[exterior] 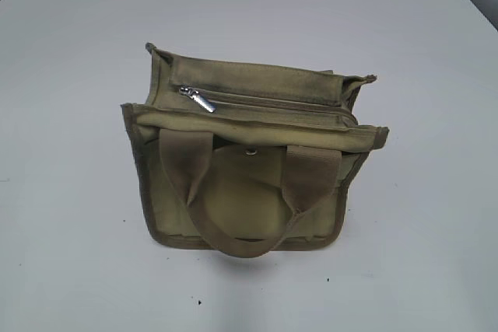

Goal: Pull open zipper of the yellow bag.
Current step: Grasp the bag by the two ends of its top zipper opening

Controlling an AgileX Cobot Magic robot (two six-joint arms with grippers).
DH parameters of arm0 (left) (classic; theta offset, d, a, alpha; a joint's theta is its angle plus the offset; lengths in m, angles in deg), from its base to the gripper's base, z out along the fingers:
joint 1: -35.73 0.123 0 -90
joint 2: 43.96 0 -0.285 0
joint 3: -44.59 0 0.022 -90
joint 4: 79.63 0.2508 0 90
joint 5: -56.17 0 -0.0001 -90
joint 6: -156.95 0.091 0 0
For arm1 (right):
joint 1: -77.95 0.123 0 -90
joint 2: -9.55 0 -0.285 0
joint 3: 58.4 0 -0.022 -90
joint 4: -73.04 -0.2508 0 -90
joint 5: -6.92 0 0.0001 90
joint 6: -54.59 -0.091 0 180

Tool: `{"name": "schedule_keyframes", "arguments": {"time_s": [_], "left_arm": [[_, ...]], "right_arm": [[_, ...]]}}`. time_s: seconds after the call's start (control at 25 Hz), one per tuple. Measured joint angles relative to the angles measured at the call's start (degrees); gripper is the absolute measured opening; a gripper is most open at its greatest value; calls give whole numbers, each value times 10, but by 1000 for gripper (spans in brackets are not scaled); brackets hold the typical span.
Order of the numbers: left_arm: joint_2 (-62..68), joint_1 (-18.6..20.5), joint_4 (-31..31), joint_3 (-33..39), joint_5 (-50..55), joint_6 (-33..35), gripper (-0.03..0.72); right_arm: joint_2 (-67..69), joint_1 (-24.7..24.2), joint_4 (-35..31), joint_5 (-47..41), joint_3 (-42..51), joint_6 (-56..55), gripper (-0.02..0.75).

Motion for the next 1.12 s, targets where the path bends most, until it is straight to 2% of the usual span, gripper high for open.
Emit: {"name": "schedule_keyframes", "arguments": {"time_s": [1.12], "left_arm": [[0, 0, 0, 0, 0, 0, 241]], "right_arm": [[0, 0, -1, 0, 0, 0, 583]]}}
